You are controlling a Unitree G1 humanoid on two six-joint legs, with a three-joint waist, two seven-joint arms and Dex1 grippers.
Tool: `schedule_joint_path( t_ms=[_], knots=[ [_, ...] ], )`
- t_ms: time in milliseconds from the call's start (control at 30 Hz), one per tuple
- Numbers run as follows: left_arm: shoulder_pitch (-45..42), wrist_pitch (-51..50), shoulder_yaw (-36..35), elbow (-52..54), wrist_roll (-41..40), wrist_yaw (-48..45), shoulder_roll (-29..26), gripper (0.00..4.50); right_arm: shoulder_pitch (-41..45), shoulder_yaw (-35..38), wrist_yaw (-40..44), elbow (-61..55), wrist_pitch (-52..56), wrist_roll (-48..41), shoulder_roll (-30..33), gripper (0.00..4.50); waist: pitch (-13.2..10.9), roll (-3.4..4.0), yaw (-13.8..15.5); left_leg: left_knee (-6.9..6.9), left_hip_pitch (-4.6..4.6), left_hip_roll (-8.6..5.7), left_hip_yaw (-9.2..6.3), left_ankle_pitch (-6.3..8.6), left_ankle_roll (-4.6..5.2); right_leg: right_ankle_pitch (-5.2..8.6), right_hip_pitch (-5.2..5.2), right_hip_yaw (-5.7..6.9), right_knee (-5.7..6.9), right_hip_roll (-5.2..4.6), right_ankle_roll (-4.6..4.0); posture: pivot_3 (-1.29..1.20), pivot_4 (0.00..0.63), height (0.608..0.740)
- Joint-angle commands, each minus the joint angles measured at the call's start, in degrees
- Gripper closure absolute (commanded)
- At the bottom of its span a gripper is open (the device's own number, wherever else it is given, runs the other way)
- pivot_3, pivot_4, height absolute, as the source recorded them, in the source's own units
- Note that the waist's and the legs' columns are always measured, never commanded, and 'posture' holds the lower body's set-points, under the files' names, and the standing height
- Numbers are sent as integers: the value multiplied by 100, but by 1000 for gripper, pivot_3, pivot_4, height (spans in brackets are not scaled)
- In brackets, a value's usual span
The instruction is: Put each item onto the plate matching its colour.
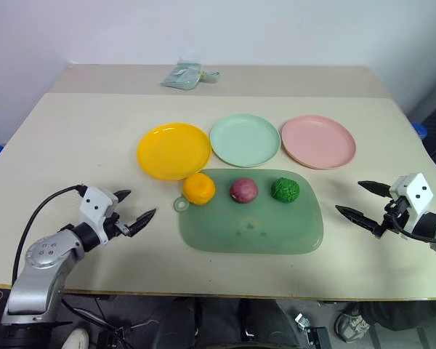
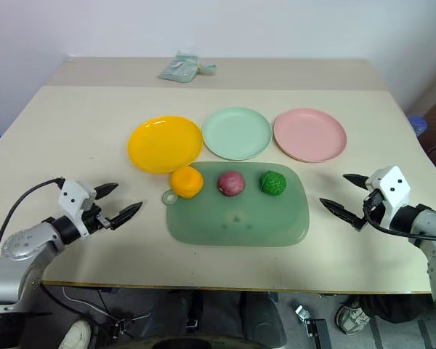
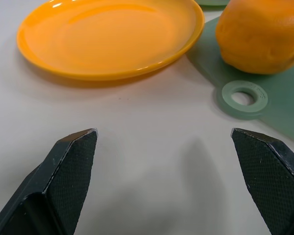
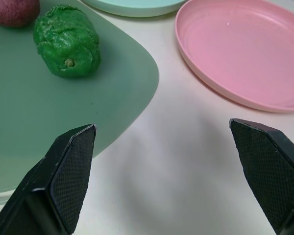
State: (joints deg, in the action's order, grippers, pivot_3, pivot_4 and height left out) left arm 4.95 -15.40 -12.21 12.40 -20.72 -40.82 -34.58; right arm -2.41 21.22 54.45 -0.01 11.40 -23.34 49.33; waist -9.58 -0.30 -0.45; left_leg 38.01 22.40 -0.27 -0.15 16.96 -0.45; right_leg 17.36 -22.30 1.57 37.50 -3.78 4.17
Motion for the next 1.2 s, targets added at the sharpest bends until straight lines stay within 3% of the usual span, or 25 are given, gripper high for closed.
schedule_joint_path(
  t_ms=[33,467,867,1200],
  knots=[
    [-25,89,-59,213,-27,75,57,0,127,156,-49,-179,-37,-58,6,52,0,0,-2,0,0,0,0,0,0,0,0,0,0,0,0,0,150,740],
    [-560,-172,333,327,-315,-162,256,0,481,-32,-496,-722,235,-4,-138,52,0,0,32,1,1,-2,0,0,0,0,1,1,1,1,1,0,150,740],
    [-2224,433,1661,-1115,420,-1099,379,0,-270,-69,-951,-2609,978,-509,-720,52,0,-1,125,6,4,-5,0,0,1,-1,1,2,1,10,2,0,150,740],
    [-2890,451,2037,-1736,645,-1273,816,0,-698,-244,-1022,-2802,814,-461,-1025,52,0,0,109,8,3,-5,-1,-1,1,-1,-1,2,7,18,2,0,150,740]
  ],
)
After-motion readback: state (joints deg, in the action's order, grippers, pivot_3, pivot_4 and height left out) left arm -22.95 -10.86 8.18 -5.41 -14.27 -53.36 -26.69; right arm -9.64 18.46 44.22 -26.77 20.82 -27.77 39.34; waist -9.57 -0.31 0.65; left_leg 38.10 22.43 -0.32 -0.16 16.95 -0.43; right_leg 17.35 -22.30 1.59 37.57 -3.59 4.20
